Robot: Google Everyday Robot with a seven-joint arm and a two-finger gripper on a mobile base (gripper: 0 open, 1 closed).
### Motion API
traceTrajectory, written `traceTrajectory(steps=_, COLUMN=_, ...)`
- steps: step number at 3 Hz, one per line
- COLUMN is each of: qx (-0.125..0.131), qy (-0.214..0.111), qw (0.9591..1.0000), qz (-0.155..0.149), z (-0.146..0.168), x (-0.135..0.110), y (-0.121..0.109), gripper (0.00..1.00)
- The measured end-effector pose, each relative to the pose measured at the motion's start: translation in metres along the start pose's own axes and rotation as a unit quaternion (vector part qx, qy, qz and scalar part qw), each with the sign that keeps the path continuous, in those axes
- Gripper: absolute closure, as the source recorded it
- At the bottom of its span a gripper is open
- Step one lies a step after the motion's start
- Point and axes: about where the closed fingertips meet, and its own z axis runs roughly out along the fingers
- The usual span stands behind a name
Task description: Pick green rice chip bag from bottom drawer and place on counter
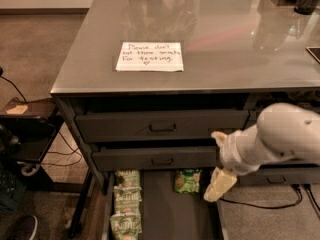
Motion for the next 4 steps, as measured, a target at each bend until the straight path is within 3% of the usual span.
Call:
traceTrajectory(steps=1, qx=0.001, qy=-0.012, qw=0.9997, qz=-0.021, z=0.075, x=0.032, y=0.004, gripper=0.00)
traceTrajectory(steps=2, qx=0.009, qy=-0.030, qw=0.9993, qz=-0.018, z=0.146, x=0.055, y=-0.013, gripper=0.00)
traceTrajectory(steps=3, qx=-0.001, qy=-0.044, qw=0.9990, qz=0.003, z=0.206, x=0.078, y=-0.018, gripper=0.00)
traceTrajectory(steps=4, qx=-0.001, qy=-0.044, qw=0.9990, qz=0.003, z=0.206, x=0.079, y=-0.018, gripper=0.00)
